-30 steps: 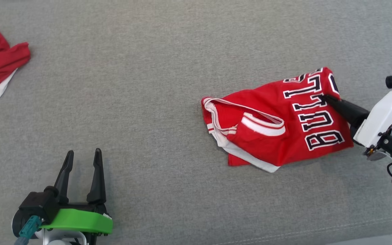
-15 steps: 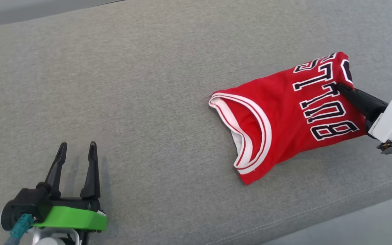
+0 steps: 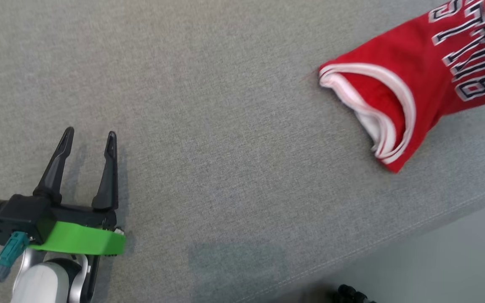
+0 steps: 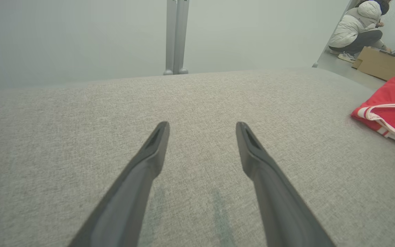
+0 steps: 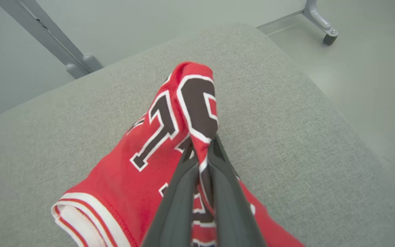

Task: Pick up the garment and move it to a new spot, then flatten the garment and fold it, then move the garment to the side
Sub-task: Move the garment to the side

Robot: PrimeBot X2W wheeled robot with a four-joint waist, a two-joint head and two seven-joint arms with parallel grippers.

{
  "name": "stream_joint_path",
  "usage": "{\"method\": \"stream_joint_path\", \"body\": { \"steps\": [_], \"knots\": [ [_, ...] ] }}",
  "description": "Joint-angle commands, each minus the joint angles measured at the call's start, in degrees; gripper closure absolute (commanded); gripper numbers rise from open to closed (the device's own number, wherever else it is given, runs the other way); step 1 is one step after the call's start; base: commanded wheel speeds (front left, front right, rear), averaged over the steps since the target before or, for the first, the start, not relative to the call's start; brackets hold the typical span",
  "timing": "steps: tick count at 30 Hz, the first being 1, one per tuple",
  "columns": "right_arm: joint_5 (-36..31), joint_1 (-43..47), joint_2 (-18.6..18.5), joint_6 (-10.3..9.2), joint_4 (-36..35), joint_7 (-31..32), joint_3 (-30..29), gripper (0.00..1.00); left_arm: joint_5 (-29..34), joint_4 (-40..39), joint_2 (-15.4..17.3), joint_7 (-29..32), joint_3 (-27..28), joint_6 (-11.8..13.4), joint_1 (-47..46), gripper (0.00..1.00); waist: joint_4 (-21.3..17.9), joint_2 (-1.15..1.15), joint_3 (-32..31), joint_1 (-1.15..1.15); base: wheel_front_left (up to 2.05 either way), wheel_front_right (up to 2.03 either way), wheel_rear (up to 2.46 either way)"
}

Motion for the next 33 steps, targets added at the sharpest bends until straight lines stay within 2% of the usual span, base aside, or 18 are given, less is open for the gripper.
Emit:
{"method": "stream_joint_path", "body": {
  "steps": [1, 5, 12, 13, 14, 15, 18, 22, 28, 33],
  "knots": [
    [-1.2, -1.5, -0.9, 0.00, 1.4, -0.9, -0.9, 1.00, 0.5, -0.5, 0.2, 0.3, -0.2, 0.5, -1.0, 0.00, 1.2, 0.00, 4.7, 0.00, 0.00, 0.00, 0.00],
    [-5.5, -7.2, -3.6, -0.01, 8.9, -3.2, -5.3, 1.00, 0.9, -1.7, 0.5, 0.9, -0.1, 1.0, -1.3, 0.00, 3.8, 0.00, 7.1, 0.00, 0.00, 0.00, 0.00],
    [-14.0, -11.1, -8.6, -0.01, 19.5, -6.7, -10.5, 1.00, 0.3, -3.1, 0.9, 0.4, 0.8, 1.7, -0.1, 0.00, 7.4, 0.00, 8.9, 0.00, 0.00, 0.00, 0.00],
    [-15.3, -11.6, -8.4, -0.01, 21.1, -7.6, -11.4, 0.91, 0.2, -3.2, 0.9, 0.3, 0.7, 1.8, -0.1, 0.00, 7.6, 0.00, 8.9, 0.00, 0.00, 0.00, 0.00],
    [-16.8, -11.8, -8.1, -0.01, 22.3, -8.4, -12.0, 0.69, 0.0, -3.3, 0.8, 0.2, 0.8, 1.9, 0.0, 0.00, 7.8, 0.00, 8.9, 0.00, 0.00, 0.00, 0.00],
    [-18.7, -12.3, -7.8, -0.01, 23.4, -9.2, -12.3, 0.00, -0.1, -3.3, 0.7, 0.2, 0.7, 1.9, -0.1, 0.00, 8.0, 0.00, 8.8, 0.00, 0.00, 0.00, 0.00],
    [-22.6, -13.9, -6.9, -0.01, 25.8, -11.1, -14.1, 0.00, 0.0, -3.2, 0.4, -0.1, 0.4, 2.1, -0.2, 0.00, 8.2, 0.00, 8.5, 0.00, 0.00, 0.00, 0.00],
    [-25.8, -14.7, -5.7, -0.01, 25.3, -13.5, -13.7, 0.00, -0.2, -2.4, -0.1, -0.9, 0.2, 2.3, 0.0, 0.00, 8.2, 0.00, 7.1, 0.00, 0.00, 0.00, 0.00],
    [-25.2, -12.5, -3.8, -0.01, 17.9, -20.1, -8.0, 0.00, -1.4, 0.6, -1.5, -3.2, -0.5, 1.8, 0.9, 0.00, 8.9, 0.00, 1.2, 0.00, 0.00, 0.00, 0.00],
    [-20.3, -5.3, -4.2, -0.01, 8.6, -25.1, -3.5, 0.00, -3.0, 4.9, -3.2, -5.5, -0.3, 1.6, 1.6, 0.00, 11.8, 0.00, -5.8, 0.00, 0.00, 0.00, 0.00]
  ]
}}
